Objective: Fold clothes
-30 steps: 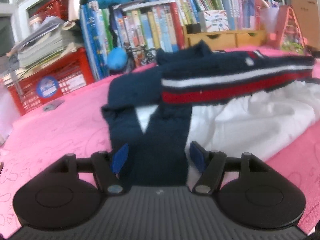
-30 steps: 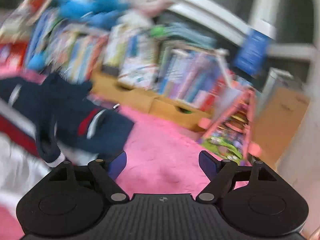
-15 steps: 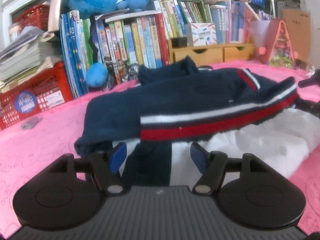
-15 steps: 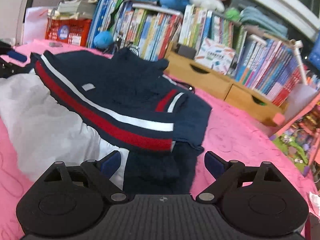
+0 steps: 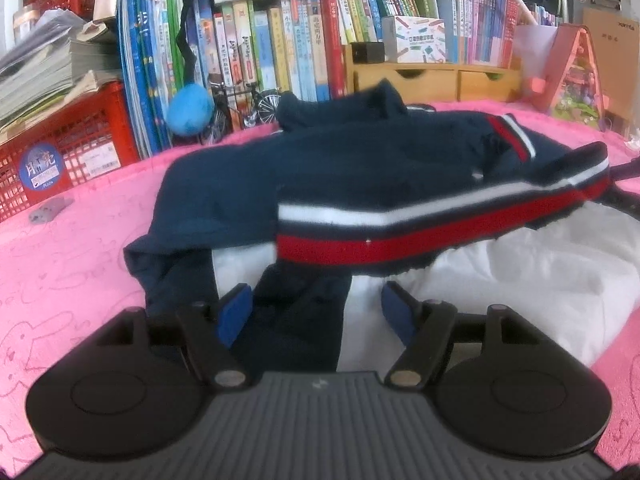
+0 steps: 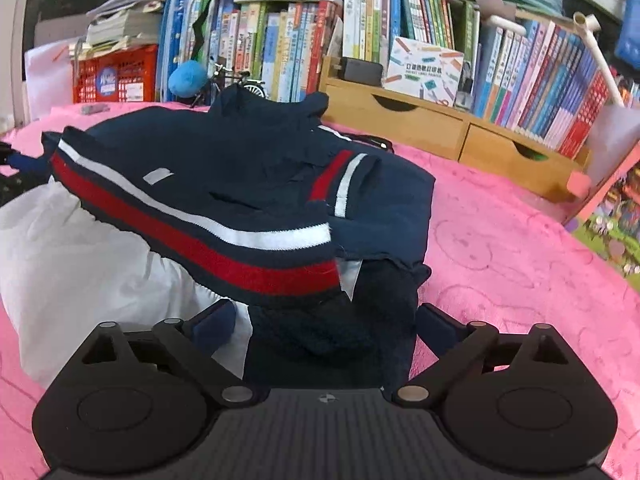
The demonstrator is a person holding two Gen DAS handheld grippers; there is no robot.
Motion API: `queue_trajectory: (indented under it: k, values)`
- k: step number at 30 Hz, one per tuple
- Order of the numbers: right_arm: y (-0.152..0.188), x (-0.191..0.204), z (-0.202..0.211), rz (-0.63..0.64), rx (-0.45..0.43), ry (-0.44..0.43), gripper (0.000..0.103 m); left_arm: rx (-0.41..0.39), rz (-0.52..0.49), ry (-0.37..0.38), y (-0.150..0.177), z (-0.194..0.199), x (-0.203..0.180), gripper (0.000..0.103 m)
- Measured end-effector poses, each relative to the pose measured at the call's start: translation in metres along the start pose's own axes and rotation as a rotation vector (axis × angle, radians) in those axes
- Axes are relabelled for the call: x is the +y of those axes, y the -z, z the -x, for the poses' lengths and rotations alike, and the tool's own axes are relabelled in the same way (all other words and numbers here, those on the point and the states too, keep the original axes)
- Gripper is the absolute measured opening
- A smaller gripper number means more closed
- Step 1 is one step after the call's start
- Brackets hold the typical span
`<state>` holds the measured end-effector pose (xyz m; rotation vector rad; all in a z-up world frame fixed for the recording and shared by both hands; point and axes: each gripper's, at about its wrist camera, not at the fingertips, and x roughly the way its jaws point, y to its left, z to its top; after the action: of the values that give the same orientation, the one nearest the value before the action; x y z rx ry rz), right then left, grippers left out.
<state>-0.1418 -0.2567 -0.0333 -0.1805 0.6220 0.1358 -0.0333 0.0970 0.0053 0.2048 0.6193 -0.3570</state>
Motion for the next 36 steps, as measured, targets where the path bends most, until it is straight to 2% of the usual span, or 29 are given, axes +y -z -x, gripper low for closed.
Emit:
queue_trajectory:
  k: [6, 8, 10, 13, 16, 18, 20, 23, 24, 25, 26, 27, 29, 32, 34, 36]
  values:
    - [0.0, 0.002, 0.0, 0.007, -0.003, 0.014, 0.099, -0.002, 0.01, -0.013, -0.001, 0.001, -0.002, 0.073]
    - [0.001, 0.004, 0.003, 0.016, -0.012, 0.021, 0.097, -0.039, 0.011, 0.017, -0.007, 0.009, 0.0, 0.071]
    - [-0.001, 0.006, 0.01, 0.033, -0.04, -0.009, 0.091, -0.073, 0.013, 0.048, -0.014, 0.016, 0.002, 0.072]
    - [-0.007, 0.003, 0.014, 0.044, -0.075, -0.087, 0.091, -0.099, 0.007, 0.095, -0.03, 0.012, 0.007, 0.076]
    - [-0.012, 0.0, 0.002, 0.055, -0.056, -0.075, 0.089, -0.034, -0.015, 0.102, -0.034, -0.011, 0.008, 0.076]
    - [-0.011, -0.004, -0.006, 0.016, -0.042, -0.115, 0.08, -0.004, -0.002, 0.114, -0.03, -0.024, 0.011, 0.077]
    - [-0.009, -0.007, -0.008, -0.013, -0.041, -0.156, 0.064, 0.002, 0.046, 0.14, -0.025, -0.029, 0.017, 0.078]
    - [-0.01, -0.006, -0.004, -0.009, -0.057, -0.164, 0.054, 0.014, 0.104, 0.175, -0.021, -0.031, 0.025, 0.078]
    - [-0.011, -0.006, -0.002, -0.01, -0.061, -0.164, 0.05, 0.006, 0.119, 0.169, -0.021, -0.027, 0.026, 0.063]
    - [-0.013, -0.006, 0.0, -0.019, -0.065, -0.165, 0.04, -0.001, 0.133, 0.164, -0.02, -0.023, 0.027, 0.041]
    - [-0.015, -0.006, 0.002, -0.028, -0.072, -0.166, 0.028, -0.011, 0.144, 0.156, -0.02, -0.019, 0.027, 0.034]
    - [-0.017, -0.006, 0.007, -0.037, -0.088, -0.165, 0.025, -0.034, 0.134, 0.143, -0.021, -0.011, 0.025, 0.028]
    - [-0.022, -0.004, 0.017, -0.039, -0.129, -0.162, 0.024, -0.071, 0.114, 0.125, -0.023, 0.003, 0.023, 0.027]
    - [-0.03, -0.002, 0.03, -0.02, -0.177, -0.168, 0.024, -0.073, 0.082, 0.107, -0.026, 0.011, 0.021, 0.028]
    - [-0.035, -0.002, 0.033, -0.002, -0.187, -0.164, 0.025, -0.06, 0.052, 0.093, -0.025, 0.006, 0.019, 0.032]
    - [-0.037, -0.003, 0.026, 0.0, -0.155, -0.164, 0.026, -0.042, 0.058, 0.092, -0.02, -0.001, 0.019, 0.036]
